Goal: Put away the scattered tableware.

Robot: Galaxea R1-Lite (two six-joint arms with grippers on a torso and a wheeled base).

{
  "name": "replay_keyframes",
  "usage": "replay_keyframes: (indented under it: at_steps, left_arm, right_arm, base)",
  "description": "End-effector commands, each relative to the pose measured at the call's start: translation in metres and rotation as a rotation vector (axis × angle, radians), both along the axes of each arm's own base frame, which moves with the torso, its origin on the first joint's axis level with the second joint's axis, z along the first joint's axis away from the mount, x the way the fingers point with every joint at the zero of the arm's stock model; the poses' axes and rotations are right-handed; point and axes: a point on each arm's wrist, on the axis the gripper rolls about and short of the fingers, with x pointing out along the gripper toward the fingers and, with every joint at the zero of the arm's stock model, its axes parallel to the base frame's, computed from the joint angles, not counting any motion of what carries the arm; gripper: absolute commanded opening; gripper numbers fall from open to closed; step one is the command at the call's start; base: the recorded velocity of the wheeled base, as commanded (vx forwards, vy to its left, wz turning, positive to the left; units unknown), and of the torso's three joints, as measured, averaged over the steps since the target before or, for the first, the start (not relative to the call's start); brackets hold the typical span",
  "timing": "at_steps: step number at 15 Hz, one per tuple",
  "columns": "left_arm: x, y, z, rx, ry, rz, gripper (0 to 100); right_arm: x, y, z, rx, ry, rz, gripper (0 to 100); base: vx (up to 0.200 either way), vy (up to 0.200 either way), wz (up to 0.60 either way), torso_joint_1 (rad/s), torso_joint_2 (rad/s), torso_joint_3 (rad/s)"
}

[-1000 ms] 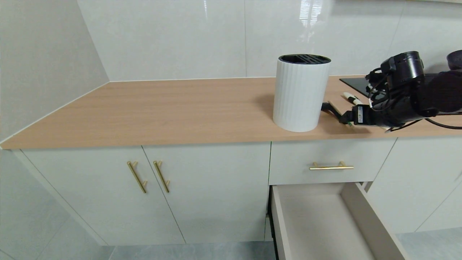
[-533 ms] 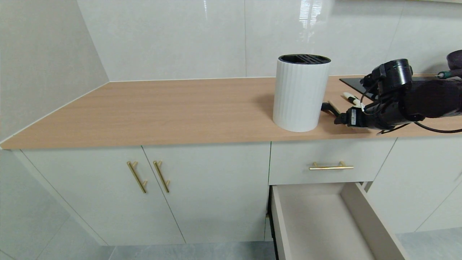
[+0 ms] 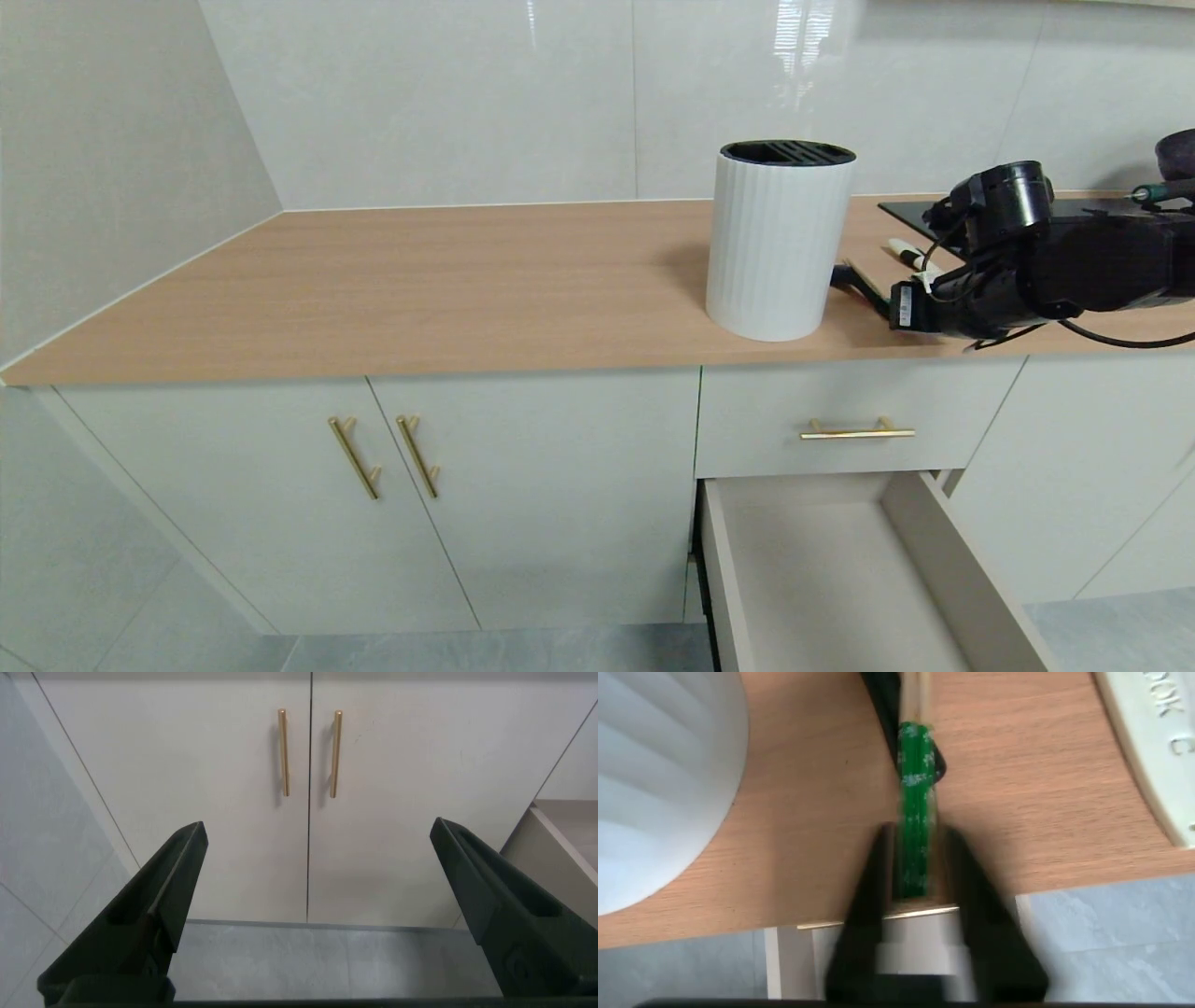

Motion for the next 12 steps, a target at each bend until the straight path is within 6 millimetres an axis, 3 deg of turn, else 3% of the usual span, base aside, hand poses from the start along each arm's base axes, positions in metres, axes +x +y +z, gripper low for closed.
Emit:
replay_keyframes:
  at_steps: [1, 3, 6, 8, 10, 12]
  left_arm:
    - [0.0, 0.0, 0.0, -0.001, 0.0, 0.0, 100]
    - [0.0, 0.0, 0.0, -0.001, 0.0, 0.0, 100]
    - [0.0, 0.0, 0.0, -0.001, 0.0, 0.0, 100]
    - [0.0, 0.0, 0.0, -0.001, 0.0, 0.0, 100]
    - [0.0, 0.0, 0.0, -0.001, 0.0, 0.0, 100]
    - [0.0, 0.0, 0.0, -0.001, 0.0, 0.0, 100]
  right_arm:
    - [0.002, 0.001, -0.002, -0.001, 0.006, 0.002, 0]
    - [-0.001, 0.001, 0.003, 0.004, -0.008, 0.0, 0]
    - [-0.022, -0.003, 0.03, 0.029, -0.072, -0.008, 0]
    - [-0.045, -0.007, 0.049, 0.045, -0.115, -0.011, 0]
    - [-0.092, -0.011, 0.07, 0.053, -0.158, 0.006, 0]
    - [-0.115, -0.012, 0.074, 0.057, -0.168, 0.02, 0]
  base:
    - [0.0, 0.0, 0.0, 0.0, 0.0, 0.0]
    - [0.0, 0.0, 0.0, 0.0, 0.0, 0.0]
    - [0.0, 0.0, 0.0, 0.0, 0.0, 0.0]
    - [0.0, 0.0, 0.0, 0.0, 0.0, 0.0]
    - [0.0, 0.0, 0.0, 0.0, 0.0, 0.0]
    - [0.0, 0.0, 0.0, 0.0, 0.0, 0.0]
